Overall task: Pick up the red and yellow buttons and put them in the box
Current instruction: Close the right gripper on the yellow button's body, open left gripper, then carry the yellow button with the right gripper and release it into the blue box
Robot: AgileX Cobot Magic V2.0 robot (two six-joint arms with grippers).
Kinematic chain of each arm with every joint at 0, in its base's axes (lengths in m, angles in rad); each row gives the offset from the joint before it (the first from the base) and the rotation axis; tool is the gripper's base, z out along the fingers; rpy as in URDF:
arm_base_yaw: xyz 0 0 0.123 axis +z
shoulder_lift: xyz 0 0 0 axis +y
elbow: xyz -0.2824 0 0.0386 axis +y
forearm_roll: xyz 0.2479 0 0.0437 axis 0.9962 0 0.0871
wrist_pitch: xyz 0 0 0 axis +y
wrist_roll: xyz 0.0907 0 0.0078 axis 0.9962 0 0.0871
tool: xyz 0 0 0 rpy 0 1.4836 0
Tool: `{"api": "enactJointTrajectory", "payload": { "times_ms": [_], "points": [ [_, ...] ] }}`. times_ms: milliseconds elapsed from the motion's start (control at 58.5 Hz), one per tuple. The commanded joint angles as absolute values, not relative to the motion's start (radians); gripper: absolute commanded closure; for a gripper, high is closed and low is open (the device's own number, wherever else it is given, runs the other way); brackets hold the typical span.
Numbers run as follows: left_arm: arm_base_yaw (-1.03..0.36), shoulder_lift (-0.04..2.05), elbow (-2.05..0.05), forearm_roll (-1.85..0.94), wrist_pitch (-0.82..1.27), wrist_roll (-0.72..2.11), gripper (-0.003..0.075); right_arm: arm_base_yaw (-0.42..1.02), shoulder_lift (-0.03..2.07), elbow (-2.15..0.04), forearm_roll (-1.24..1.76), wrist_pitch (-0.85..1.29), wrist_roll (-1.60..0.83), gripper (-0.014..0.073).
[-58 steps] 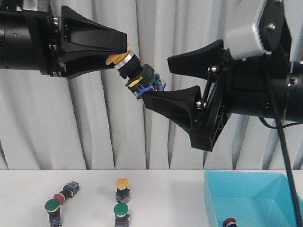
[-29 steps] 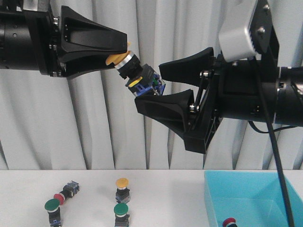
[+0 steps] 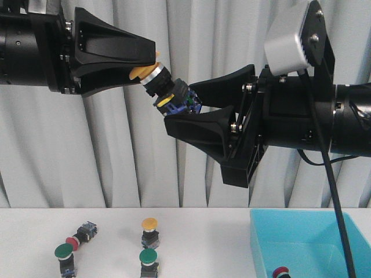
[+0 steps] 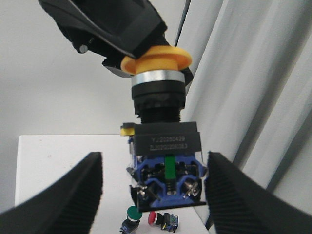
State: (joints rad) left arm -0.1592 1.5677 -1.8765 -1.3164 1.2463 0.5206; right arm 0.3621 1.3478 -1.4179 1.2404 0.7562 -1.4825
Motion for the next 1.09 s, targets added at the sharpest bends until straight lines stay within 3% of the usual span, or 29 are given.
{"api": "enactJointTrajectory", "payload": {
  "times_ms": [0,205,393,598,872,1077],
  "points": [
    [-0.164,1.529,-1.906,-1.398,1.223,0.521,0.0668,0.362,1.326,-1.451,1.297,0.738,-1.485,0.0261],
    [-0.164,1.529,-1.906,-1.398,1.222,0.521,0.0668,0.362,1.326,-1.451,1.297,0.736,-1.485,0.0475],
    [-0.164,1.529,-1.906,-1.398,1.223,0.521,0.0661,0.362,1.326,-1.451,1.297,0.736,-1.485,0.0605],
    [-0.164,1.529,-1.906,-1.396,1.22,0.522,0.0573,0.362,1.326,-1.451,1.297,0.736,-1.485,0.0602],
    [-0.164,1.528,-1.906,-1.334,1.189,0.522,0.0314,0.36,1.326,-1.451,1.3,0.697,-1.479,0.0602],
    [-0.164,1.528,-1.906,-1.339,1.166,0.522,0.0236,0.36,1.326,-1.468,1.304,0.606,-1.455,0.0602]
  ]
}}
